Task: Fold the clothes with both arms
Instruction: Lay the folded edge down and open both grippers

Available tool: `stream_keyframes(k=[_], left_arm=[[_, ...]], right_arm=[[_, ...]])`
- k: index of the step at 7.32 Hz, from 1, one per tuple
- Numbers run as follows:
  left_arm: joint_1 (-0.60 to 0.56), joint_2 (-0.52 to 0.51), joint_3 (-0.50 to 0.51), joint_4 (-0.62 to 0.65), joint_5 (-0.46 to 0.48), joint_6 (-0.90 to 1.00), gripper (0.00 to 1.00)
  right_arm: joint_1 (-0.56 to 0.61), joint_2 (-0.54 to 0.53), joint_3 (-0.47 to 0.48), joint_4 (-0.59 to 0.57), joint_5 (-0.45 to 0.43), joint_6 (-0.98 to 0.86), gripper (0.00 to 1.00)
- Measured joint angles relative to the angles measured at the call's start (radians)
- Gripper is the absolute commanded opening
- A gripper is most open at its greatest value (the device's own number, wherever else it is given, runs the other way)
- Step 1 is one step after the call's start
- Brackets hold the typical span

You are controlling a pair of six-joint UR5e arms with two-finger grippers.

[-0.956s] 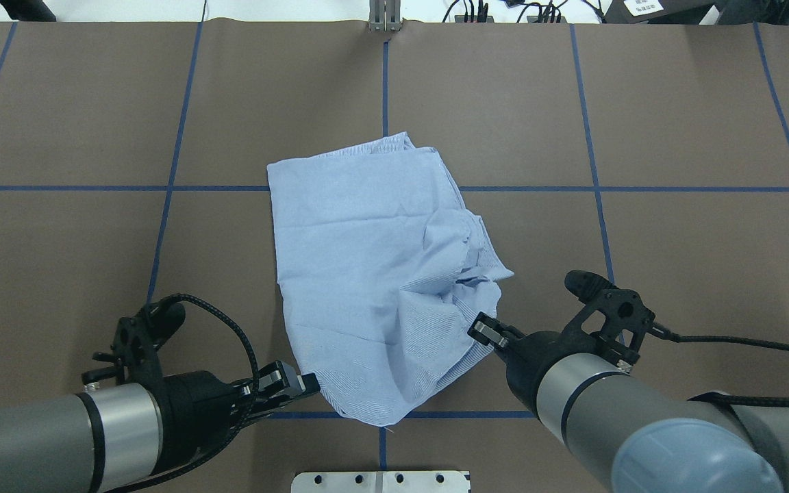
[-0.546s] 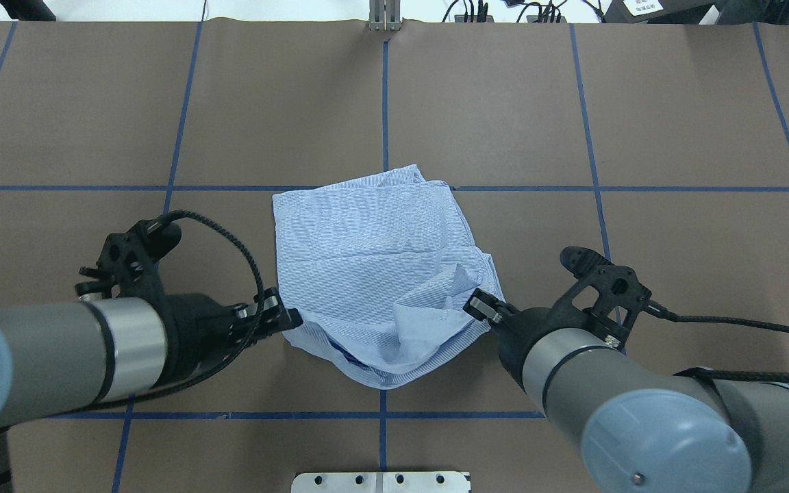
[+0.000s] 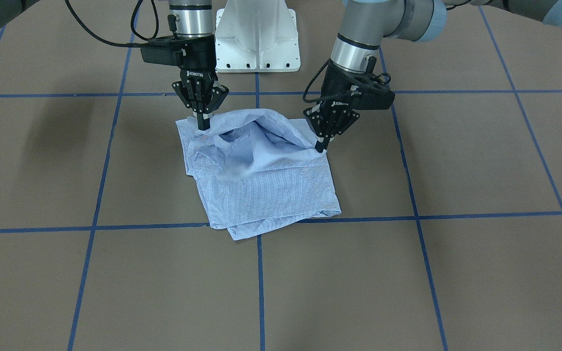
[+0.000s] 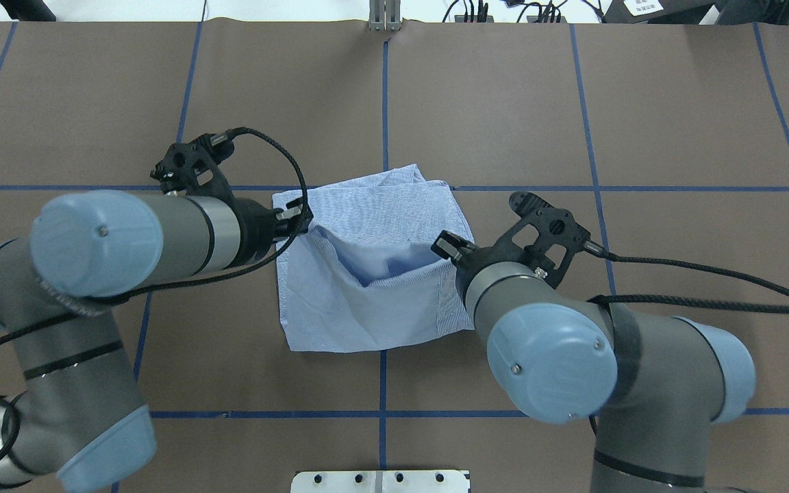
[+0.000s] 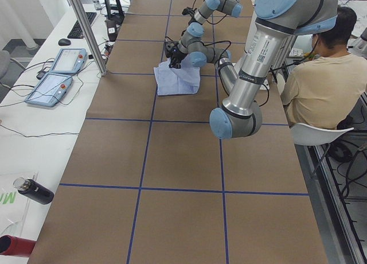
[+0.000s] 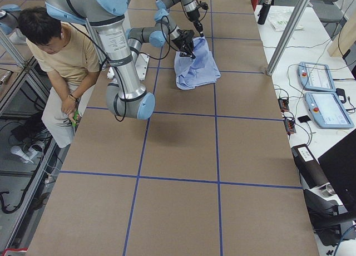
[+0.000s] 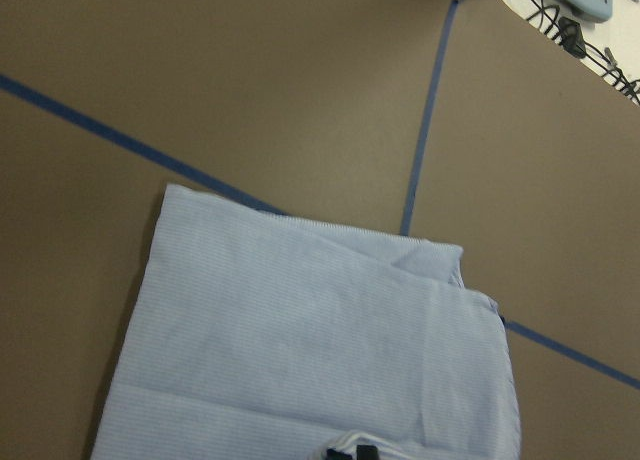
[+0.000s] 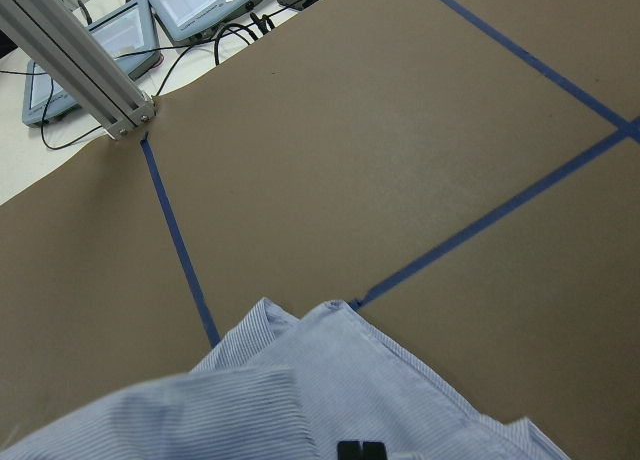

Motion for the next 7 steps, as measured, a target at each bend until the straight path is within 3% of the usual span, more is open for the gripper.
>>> stream_keyframes(k=[2,5,6,7], left_arm=[[-0.038,-0.067,0.179,-0.034,0.023,0.047,0.0],[-0.046,-0.143,0.429,-0.164,0.061,0.128,0.0],[-0.055,-0.147,0.459,-0.188,0.063,0.178,0.0],[-0.069,-0.146,0.47,-0.201,0.062,0.243,0.0]], right_arm=[[0.066,0.1,-0.173,0.038,0.034,-0.042,0.0],[0.122,0.213,-0.481,0.235,0.059,-0.116,0.02],[0.133,0.225,-0.531,0.265,0.072,-0.149,0.4],[0.145,0.228,-0.553,0.276,0.094,-0.175,0.6]])
